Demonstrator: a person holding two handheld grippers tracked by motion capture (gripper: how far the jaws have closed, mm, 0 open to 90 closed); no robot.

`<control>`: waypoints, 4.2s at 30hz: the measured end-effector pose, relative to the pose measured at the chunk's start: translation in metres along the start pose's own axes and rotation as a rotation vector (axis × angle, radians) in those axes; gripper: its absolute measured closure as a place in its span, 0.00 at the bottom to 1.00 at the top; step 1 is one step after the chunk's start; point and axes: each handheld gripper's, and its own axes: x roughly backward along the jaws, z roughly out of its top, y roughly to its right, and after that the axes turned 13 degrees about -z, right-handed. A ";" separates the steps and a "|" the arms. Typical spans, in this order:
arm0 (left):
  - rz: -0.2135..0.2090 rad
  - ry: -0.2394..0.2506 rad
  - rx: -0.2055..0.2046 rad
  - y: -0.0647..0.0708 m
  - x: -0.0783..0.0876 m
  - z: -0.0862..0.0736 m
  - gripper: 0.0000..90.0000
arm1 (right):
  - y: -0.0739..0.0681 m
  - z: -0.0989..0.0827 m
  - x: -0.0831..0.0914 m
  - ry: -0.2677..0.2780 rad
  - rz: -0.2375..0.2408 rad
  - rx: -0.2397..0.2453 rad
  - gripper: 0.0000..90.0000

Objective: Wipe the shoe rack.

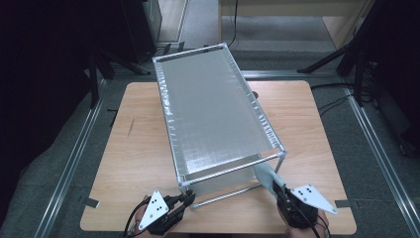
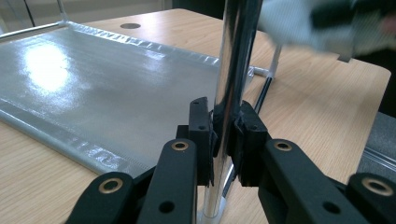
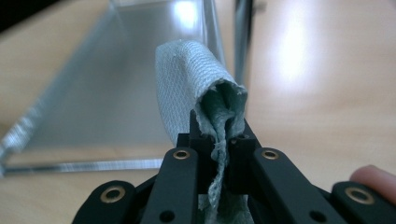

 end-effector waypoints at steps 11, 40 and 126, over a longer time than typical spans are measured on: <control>-0.007 -0.001 0.000 0.001 -0.007 0.003 0.89 | 0.009 -0.003 0.005 -0.121 0.082 0.072 0.39; -0.034 -0.012 -0.013 0.005 -0.013 0.005 0.90 | 0.057 0.045 0.049 0.118 -0.192 -0.055 0.93; -0.111 -0.022 -0.036 0.023 -0.042 0.010 0.90 | -0.079 0.081 0.046 0.315 0.160 0.171 0.96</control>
